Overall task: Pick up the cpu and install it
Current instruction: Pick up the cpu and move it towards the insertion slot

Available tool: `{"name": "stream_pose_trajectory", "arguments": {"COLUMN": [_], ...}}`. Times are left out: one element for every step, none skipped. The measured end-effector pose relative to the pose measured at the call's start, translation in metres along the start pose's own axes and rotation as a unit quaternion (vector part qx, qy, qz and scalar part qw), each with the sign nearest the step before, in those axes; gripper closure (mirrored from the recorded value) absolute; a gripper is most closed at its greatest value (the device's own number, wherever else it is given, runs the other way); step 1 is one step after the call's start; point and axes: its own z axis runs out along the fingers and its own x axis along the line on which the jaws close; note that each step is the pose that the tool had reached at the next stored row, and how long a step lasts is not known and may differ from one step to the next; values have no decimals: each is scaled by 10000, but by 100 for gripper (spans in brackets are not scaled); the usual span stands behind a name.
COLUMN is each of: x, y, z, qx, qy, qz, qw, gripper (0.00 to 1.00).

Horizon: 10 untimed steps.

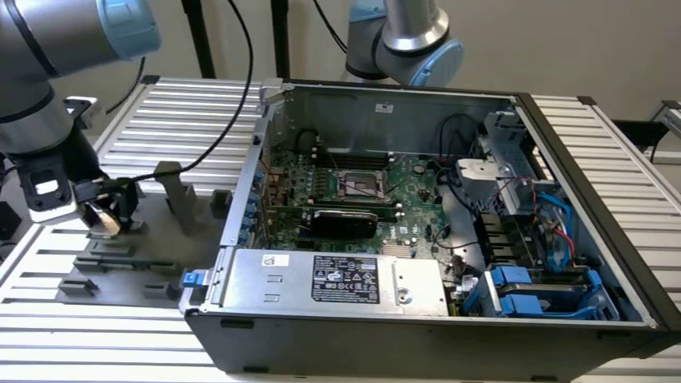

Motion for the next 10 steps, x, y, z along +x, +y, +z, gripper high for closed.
{"name": "stream_pose_trajectory", "arguments": {"x": [-1,-2,-3,-4,-5,-5,-5,-5,-5,-5], "y": [2,4,5,7,9,10,10,10,10,10], "z": [-45,-88,-134,-180,-220,-236,-235,-235,-234,-233], "qx": [0,-1,0,-1,-1,0,-1,-1,-1,-1], "qy": [0,-1,0,-1,-1,0,-1,-1,-2,-1], "qz": [0,0,-1,-1,-1,-1,-1,-1,-1,-1], "qw": [10000,10000,10000,10000,10000,10000,10000,10000,10000,10000], "gripper": [45,45,45,45,45,45,45,45,45,45]}}
